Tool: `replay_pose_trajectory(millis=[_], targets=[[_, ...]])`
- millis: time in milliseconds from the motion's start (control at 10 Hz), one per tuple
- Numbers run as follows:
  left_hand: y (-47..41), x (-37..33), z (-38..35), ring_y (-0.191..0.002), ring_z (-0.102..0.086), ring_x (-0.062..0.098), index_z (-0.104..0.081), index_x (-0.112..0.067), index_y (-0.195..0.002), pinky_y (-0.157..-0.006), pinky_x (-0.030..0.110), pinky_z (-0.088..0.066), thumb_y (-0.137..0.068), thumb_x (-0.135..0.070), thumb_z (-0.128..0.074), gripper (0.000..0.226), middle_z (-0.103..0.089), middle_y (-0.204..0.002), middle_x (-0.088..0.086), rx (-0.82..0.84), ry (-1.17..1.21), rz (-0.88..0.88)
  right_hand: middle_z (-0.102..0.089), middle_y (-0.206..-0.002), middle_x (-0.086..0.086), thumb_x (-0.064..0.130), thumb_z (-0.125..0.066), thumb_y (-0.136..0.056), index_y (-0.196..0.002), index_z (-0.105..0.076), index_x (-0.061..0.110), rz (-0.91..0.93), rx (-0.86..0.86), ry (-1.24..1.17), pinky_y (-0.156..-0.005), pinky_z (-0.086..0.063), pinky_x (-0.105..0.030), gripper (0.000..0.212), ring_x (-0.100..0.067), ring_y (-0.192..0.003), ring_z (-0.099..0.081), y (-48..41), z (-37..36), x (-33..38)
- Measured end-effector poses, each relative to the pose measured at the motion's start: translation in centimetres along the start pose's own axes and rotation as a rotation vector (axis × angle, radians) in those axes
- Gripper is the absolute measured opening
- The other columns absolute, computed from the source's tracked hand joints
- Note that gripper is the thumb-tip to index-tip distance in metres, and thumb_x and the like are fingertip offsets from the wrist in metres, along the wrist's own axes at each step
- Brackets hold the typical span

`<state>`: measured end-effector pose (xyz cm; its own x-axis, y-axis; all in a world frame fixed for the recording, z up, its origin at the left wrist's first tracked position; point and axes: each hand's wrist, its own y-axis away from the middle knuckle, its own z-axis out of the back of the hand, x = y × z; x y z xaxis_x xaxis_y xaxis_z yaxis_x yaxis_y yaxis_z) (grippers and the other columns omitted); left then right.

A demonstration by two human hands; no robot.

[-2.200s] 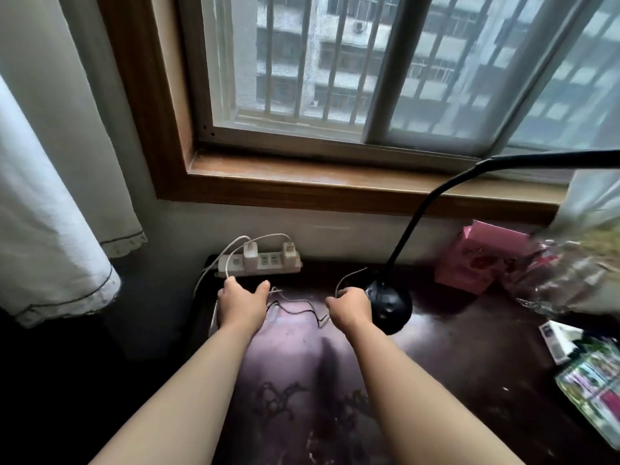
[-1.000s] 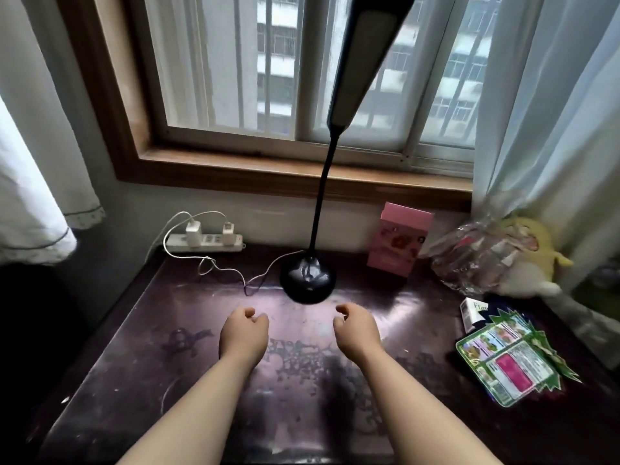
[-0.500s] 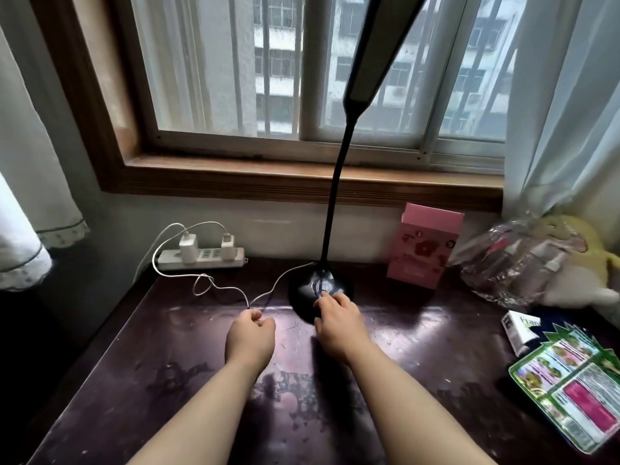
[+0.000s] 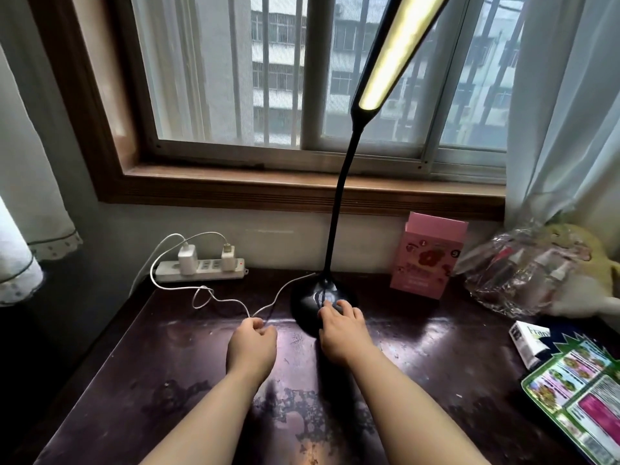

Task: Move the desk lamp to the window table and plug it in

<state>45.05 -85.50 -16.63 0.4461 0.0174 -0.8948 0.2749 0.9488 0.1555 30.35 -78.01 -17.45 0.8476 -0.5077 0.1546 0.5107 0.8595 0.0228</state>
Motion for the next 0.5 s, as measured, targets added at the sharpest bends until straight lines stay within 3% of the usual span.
replay_pose_trajectory(millis=[100, 300, 400, 500], targets=[[0.2, -0.2, 0.0, -0.098, -0.06, 0.026, -0.059, -0.003, -0.12, -0.081, 0.025, -0.039, -0.086, -0.016, -0.056, 0.036, -0.069, -0.112, 0.012, -0.003, 0.012, -0.007, -0.031, -0.157, -0.003, 0.013, -0.04, -0.091, -0.13, -0.042, 0.014, -0.033, -0.013, -0.071, -0.116, -0.015, -0.042, 0.04, -0.028, -0.148, -0.015, 0.2, 0.4, -0.1], [1.7, -1.3, 0.7, -0.091, -0.054, 0.021, -0.059, -0.007, -0.121, -0.078, 0.025, -0.036, -0.087, -0.02, -0.055, 0.036, -0.068, -0.113, 0.009, -0.025, -0.029, -0.035, -0.033, -0.154, 0.002, 0.022, -0.042, -0.095, -0.13, -0.043, 0.016, -0.157, -0.14, -0.24, -0.118, -0.017, -0.041, 0.035, -0.025, -0.147, -0.02, 3.2, 1.2, -0.9], [3.1, -1.8, 1.1, -0.095, -0.058, 0.023, -0.059, -0.007, -0.122, -0.079, 0.025, -0.037, -0.088, -0.02, -0.055, 0.037, -0.067, -0.11, 0.008, -0.019, -0.017, -0.047, -0.041, -0.15, -0.001, 0.023, -0.042, -0.095, -0.133, -0.043, 0.018, -0.244, -0.158, -0.337, -0.118, -0.02, -0.039, 0.038, -0.025, -0.146, -0.024, 4.8, 1.6, -1.7], [5.1, -2.0, 1.9, -0.093, -0.057, 0.023, -0.058, -0.006, -0.123, -0.077, 0.025, -0.037, -0.088, -0.02, -0.055, 0.038, -0.064, -0.103, 0.006, -0.017, -0.005, -0.055, -0.052, -0.139, -0.008, 0.023, -0.041, -0.094, -0.134, -0.044, 0.016, -0.291, -0.18, -0.417, -0.11, -0.033, -0.036, 0.04, -0.028, -0.135, -0.041, 6.5, 2.7, -1.7]])
